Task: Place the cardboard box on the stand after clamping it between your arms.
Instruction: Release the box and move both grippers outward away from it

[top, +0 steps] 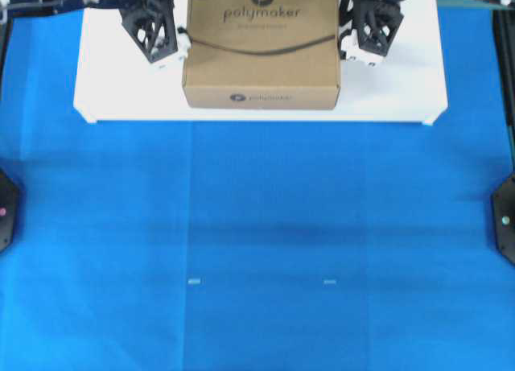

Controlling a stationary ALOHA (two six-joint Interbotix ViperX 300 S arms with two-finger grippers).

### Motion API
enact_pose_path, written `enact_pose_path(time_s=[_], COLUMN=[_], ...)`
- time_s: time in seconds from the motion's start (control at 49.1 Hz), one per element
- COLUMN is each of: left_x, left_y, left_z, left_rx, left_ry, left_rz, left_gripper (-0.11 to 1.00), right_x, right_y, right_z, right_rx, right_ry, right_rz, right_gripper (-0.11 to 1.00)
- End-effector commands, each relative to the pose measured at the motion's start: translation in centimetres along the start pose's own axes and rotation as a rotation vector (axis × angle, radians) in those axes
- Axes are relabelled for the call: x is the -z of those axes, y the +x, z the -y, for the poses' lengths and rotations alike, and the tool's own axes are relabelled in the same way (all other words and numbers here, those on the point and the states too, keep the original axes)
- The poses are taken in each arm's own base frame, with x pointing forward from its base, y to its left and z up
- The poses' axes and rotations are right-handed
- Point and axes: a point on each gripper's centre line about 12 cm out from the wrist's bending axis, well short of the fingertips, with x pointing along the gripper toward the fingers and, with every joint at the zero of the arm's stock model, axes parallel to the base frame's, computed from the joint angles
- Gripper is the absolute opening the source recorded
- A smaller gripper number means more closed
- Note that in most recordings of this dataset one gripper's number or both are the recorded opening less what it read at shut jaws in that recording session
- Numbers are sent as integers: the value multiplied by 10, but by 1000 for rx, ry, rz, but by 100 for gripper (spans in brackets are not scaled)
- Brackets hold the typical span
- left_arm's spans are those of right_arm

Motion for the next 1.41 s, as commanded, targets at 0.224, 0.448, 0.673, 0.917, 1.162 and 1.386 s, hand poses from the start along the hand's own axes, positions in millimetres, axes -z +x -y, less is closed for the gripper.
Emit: enact_pose_path(time_s=[0.224, 0.448, 0.673, 0.917, 1.162, 1.386], left_x=[-12, -8, 10, 20, 21, 30], left_y=[-3, -2, -6, -18, -32, -65], left_z=[-4, -4, -12, -21, -28, -30], left_rx=[-10, -9, -23, -47, -64, -93], left_ry=[-89, -91, -112, -117, -49, -75], left_rz=[100, 87, 59, 62, 66, 115], left_gripper=[84, 84, 84, 84, 84, 84], right_x=[-11, -14, 8, 23, 39, 46], right_y=[-9, -8, -13, -19, -35, -75], right_z=[15, 20, 31, 29, 34, 31], right_rx=[75, 79, 96, 97, 125, 179], right_ry=[58, 60, 112, 138, 178, 195], right_rz=[118, 122, 99, 83, 87, 143], right_gripper=[97, 97, 97, 97, 97, 97])
